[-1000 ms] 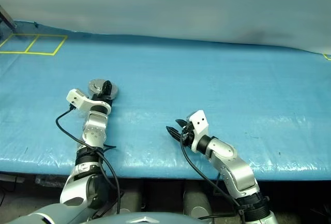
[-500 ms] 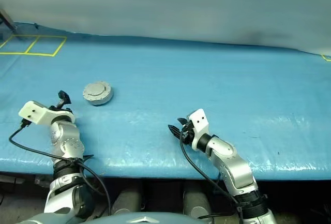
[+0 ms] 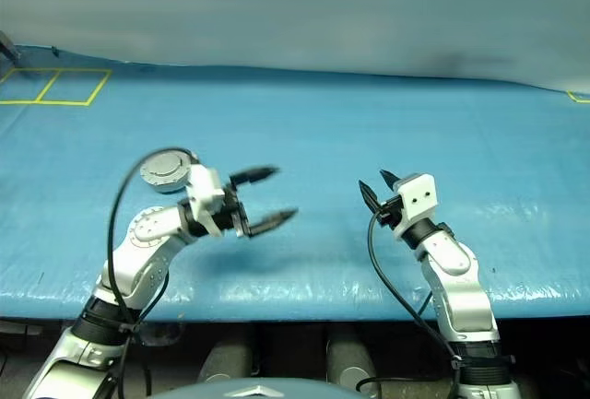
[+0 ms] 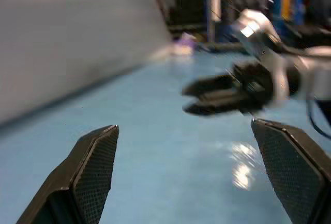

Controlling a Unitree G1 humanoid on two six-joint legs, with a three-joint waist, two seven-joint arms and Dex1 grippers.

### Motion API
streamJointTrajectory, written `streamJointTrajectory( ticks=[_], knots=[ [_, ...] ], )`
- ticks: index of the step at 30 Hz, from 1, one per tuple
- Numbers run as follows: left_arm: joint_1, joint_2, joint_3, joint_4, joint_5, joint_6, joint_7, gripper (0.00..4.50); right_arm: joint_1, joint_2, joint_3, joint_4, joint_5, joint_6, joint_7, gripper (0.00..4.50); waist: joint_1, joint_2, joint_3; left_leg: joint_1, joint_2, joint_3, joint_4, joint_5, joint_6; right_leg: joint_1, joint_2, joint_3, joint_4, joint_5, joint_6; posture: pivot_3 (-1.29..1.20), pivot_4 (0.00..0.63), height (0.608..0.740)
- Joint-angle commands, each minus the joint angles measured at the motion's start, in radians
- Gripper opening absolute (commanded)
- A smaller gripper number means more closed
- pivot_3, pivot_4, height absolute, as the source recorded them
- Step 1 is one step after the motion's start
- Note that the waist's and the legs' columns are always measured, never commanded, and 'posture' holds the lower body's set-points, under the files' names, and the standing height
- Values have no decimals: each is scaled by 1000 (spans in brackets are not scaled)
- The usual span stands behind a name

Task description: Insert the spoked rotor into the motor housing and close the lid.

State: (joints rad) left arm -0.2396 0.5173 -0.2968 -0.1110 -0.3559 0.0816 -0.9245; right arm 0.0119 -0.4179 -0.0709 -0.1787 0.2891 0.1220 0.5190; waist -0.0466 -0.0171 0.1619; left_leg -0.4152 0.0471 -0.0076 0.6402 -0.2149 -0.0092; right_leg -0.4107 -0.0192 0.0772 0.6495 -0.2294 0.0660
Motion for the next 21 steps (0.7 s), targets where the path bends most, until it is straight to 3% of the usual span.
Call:
streamJointTrajectory(
  ticks=[1,2,6,7,21],
  knots=[
    [25,33,-45,44,91,-43,-61,4500,37,-68,-10,-88,73,62,110,2841,-1,1,0,0,0,0,0,0,0,0,0,0,1,0,0,0,150,740],
    [31,37,-53,60,111,-57,-68,4500,46,-88,-8,-98,77,82,128,3010,0,1,1,1,0,0,0,0,0,0,0,0,1,-1,0,0,150,740],
    [35,10,-33,101,130,-103,-69,4500,59,-134,9,-96,45,100,156,4397,6,1,1,-1,0,1,6,0,0,1,-2,0,1,0,1,0,150,740],
    [33,5,-25,102,125,-108,-70,4500,57,-134,9,-95,45,94,160,4480,9,1,1,-1,-1,1,7,0,0,1,-3,0,1,0,1,0,150,740],
    [20,-36,50,82,123,-125,-38,4500,24,-137,62,-60,-42,84,177,4480,18,1,1,-1,-2,3,7,0,0,0,-4,1,1,1,3,0,150,740]
  ],
)
